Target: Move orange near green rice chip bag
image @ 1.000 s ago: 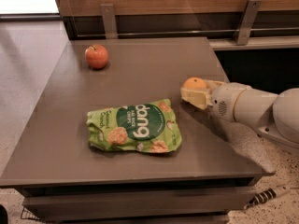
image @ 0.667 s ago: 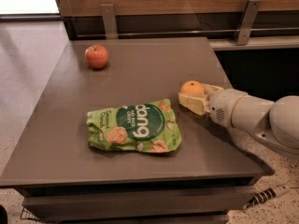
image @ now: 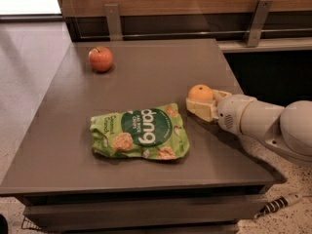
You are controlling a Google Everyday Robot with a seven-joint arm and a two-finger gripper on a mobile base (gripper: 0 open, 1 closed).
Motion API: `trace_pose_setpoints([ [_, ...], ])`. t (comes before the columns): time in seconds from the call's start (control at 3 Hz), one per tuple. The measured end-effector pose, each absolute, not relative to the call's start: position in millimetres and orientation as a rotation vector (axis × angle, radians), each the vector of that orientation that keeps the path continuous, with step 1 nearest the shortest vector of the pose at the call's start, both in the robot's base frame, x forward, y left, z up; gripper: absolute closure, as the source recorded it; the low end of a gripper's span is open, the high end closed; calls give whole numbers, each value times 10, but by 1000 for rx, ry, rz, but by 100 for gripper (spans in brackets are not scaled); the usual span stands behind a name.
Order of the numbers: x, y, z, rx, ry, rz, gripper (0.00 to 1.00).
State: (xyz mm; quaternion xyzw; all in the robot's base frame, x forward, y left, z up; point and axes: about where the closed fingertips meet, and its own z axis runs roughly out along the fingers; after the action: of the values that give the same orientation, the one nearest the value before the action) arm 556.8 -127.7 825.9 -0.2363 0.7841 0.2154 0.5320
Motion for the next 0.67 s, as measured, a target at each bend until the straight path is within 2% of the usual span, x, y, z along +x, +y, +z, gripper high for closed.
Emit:
trace_pose_setpoints([
  [0.67,5567,-1239,8269,-571,1868,516,13],
])
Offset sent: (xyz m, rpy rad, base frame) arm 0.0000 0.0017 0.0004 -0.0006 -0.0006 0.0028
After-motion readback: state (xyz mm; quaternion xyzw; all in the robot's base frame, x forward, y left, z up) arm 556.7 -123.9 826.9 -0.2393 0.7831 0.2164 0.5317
